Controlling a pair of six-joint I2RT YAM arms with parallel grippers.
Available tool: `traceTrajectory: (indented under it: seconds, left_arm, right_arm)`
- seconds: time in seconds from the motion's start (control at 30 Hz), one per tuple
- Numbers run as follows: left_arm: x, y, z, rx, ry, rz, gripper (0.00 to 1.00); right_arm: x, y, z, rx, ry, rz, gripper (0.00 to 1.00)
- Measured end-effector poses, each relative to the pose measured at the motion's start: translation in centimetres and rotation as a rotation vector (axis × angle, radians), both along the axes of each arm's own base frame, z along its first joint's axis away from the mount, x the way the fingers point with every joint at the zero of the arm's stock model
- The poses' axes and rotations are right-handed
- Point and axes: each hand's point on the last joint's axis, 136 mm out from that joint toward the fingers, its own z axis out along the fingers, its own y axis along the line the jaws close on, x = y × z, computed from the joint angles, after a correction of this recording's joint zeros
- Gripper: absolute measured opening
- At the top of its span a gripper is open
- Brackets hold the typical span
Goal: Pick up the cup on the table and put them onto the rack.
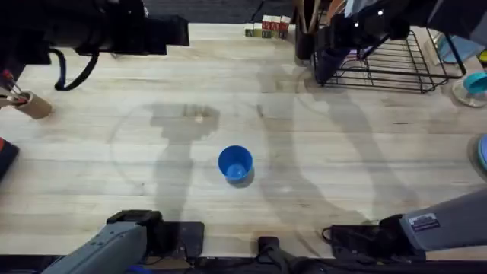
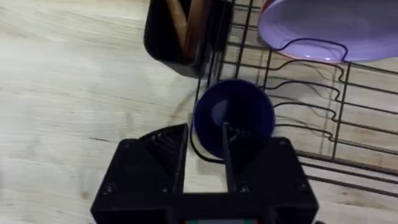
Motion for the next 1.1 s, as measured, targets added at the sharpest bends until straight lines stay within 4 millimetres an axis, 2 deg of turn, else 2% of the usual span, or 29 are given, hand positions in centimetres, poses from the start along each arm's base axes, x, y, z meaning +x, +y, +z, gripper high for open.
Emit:
traceTrajectory:
  seconds: [0.3, 0.5, 0.6, 0.8, 0.83, 0.93, 0.97, 1.1]
  left_arm:
    - [0.0, 0.0, 0.0, 0.000, 0.000, 0.000, 0.993]
    - [0.0, 0.0, 0.0, 0.000, 0.000, 0.000, 0.993]
    - [0.0, 0.0, 0.0, 0.000, 0.000, 0.000, 0.993]
    - [0.0, 0.0, 0.0, 0.000, 0.000, 0.000, 0.993]
    - [0.0, 0.0, 0.0, 0.000, 0.000, 0.000, 0.994]
    - [0.0, 0.0, 0.0, 0.000, 0.000, 0.000, 0.994]
    - [0.0, 0.0, 0.0, 0.000, 0.000, 0.000, 0.993]
    - [0.0, 0.0, 0.0, 0.000, -0.001, 0.000, 0.993]
  right_arm:
    - [-0.3, 0.2, 0.6, 0.001, -0.008, 0.004, 0.341]
    - [-2.2, 1.7, 4.6, -0.001, -0.075, 0.066, 0.361]
    - [-4.1, 3.0, 6.7, -0.012, -0.103, 0.125, 0.482]
    - [-8.1, 5.9, 9.4, -0.032, -0.124, 0.254, 0.850]
    - [-8.8, 6.3, 9.6, -0.036, -0.123, 0.277, 0.957]
    - [-11.0, 7.6, 10.1, -0.040, -0.108, 0.333, 0.996]
    - [-13.4, 8.8, 10.3, -0.042, -0.083, 0.395, 0.996]
    - [-16.9, 11.3, 10.5, -0.009, -0.046, 0.514, 0.996]
